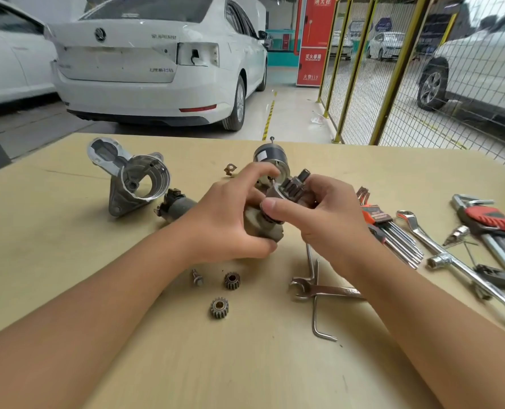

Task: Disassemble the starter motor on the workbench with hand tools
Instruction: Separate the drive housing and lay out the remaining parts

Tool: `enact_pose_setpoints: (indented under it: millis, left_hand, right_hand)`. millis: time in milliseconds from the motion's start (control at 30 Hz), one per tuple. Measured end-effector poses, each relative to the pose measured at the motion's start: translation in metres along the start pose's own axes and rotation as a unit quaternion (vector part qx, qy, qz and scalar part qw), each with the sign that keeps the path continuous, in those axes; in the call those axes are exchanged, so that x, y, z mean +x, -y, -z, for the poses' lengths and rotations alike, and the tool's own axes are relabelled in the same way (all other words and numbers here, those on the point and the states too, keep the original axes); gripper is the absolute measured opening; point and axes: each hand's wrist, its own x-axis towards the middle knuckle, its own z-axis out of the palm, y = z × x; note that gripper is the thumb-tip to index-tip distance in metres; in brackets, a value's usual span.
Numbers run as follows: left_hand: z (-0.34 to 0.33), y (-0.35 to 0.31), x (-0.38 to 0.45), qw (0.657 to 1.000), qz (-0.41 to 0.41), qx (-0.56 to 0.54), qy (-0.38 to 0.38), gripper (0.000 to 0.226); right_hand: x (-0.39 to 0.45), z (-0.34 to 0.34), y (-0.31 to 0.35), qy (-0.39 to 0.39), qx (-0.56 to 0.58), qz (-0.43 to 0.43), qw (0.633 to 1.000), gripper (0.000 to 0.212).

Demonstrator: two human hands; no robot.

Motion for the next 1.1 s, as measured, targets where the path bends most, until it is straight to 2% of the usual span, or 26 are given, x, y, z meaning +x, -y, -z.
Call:
enact_pose_setpoints:
  millis: [133,200,300,467,567,667,767,900,1000,1100]
  left_hand:
    - [0.000,-0.004,0.002,0.999,0.028,-0.002,0.019,0.085]
    - [0.005,-0.006,0.004,0.996,0.020,0.075,0.032,0.094]
    - [0.030,-0.003,0.003,0.970,0.008,0.230,0.079,0.105]
    - [0.086,0.019,-0.010,0.924,0.167,0.274,0.208,0.095]
    - [0.088,0.024,-0.012,0.902,0.209,0.274,0.260,0.095]
    - [0.088,0.023,-0.011,0.906,0.202,0.265,0.262,0.084]
    - [0.090,0.022,-0.011,0.915,0.177,0.267,0.247,0.069]
    - [0.089,0.024,-0.011,0.929,0.168,0.247,0.217,0.072]
    - [0.089,0.027,-0.010,0.938,0.152,0.238,0.200,0.074]
    - [0.087,0.032,-0.009,0.945,0.134,0.231,0.190,0.068]
  right_hand:
    - [0.005,0.009,0.000,-0.022,-0.048,0.044,0.998,0.035]
    - [0.006,0.015,0.001,-0.029,-0.088,0.070,0.993,0.035]
    - [0.005,0.017,0.000,-0.024,-0.176,0.113,0.978,0.034]
    - [0.006,0.013,-0.007,0.007,-0.241,0.083,0.967,0.036]
    - [0.008,0.014,-0.010,0.047,-0.247,0.056,0.966,0.036]
    - [0.010,0.019,-0.008,0.048,-0.194,0.046,0.979,0.040]
    - [0.009,0.020,0.001,-0.008,-0.113,0.057,0.992,0.037]
    - [0.002,0.013,0.013,-0.086,-0.141,0.157,0.974,0.019]
    - [-0.011,0.001,0.019,-0.064,-0.135,0.228,0.962,0.013]
    - [-0.022,-0.011,0.023,0.001,-0.154,0.273,0.950,0.009]
